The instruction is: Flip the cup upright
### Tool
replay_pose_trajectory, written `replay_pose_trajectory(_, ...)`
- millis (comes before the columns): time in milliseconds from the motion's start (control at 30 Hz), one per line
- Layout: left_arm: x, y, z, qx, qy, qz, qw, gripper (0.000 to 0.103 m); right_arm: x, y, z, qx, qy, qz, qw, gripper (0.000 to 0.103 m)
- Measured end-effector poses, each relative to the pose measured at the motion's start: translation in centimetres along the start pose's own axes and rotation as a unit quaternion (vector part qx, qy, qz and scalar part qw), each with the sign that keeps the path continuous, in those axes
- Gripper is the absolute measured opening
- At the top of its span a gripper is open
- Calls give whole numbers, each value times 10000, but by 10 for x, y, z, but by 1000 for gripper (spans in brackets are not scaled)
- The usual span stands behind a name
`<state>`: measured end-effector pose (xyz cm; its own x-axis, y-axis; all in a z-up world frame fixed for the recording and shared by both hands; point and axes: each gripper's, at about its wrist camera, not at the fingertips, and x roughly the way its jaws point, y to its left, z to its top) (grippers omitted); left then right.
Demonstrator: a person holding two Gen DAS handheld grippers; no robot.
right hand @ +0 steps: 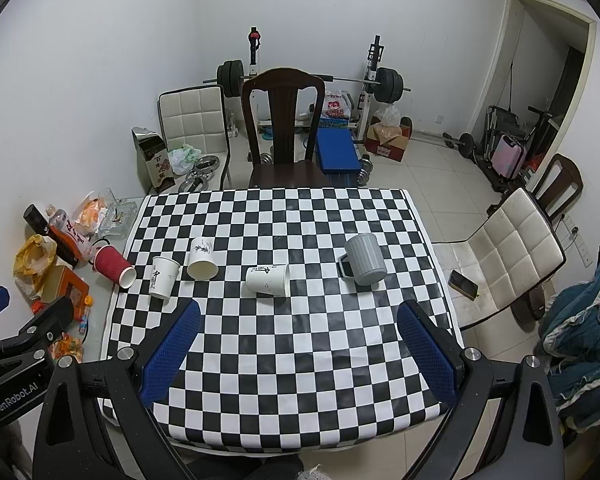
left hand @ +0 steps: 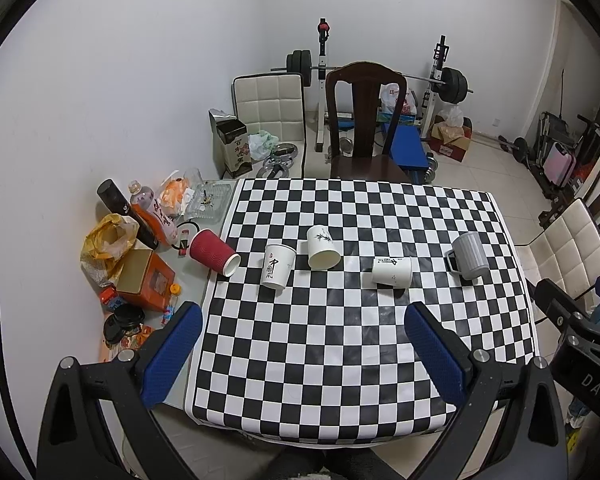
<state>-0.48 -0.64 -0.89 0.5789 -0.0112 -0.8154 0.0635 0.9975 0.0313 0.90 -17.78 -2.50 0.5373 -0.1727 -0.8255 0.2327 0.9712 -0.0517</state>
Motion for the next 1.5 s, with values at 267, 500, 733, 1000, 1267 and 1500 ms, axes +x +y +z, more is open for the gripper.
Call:
replay_pose_trajectory(267,0,0,0,-3,0,1,10000,103,-1,0,0,3,-5,-2,10000,100)
replay_pose_trajectory(500,-1,-2,0,7,-15,5,10000,103,-2,-1,0,5,-2,9,10000,100)
replay_pose_trajectory(733,0,-1,0,-3,-13,10,10000,103,-2,-4,-1,1,-7,25,10000,100)
replay_pose_trajectory(1000,0,0,0,-5,-21,-1,10000,103,-3,-6,-1,4,-14,34,10000,100)
replay_pose_trajectory(1267,9,-1,1,-64,57,151,9998,103,8,-5,-2,7,92,104,9999,100)
replay_pose_trajectory(1500,70,1,7,-112,427,667,9968,103,77,-4,-1,-111,617,301,9976,100)
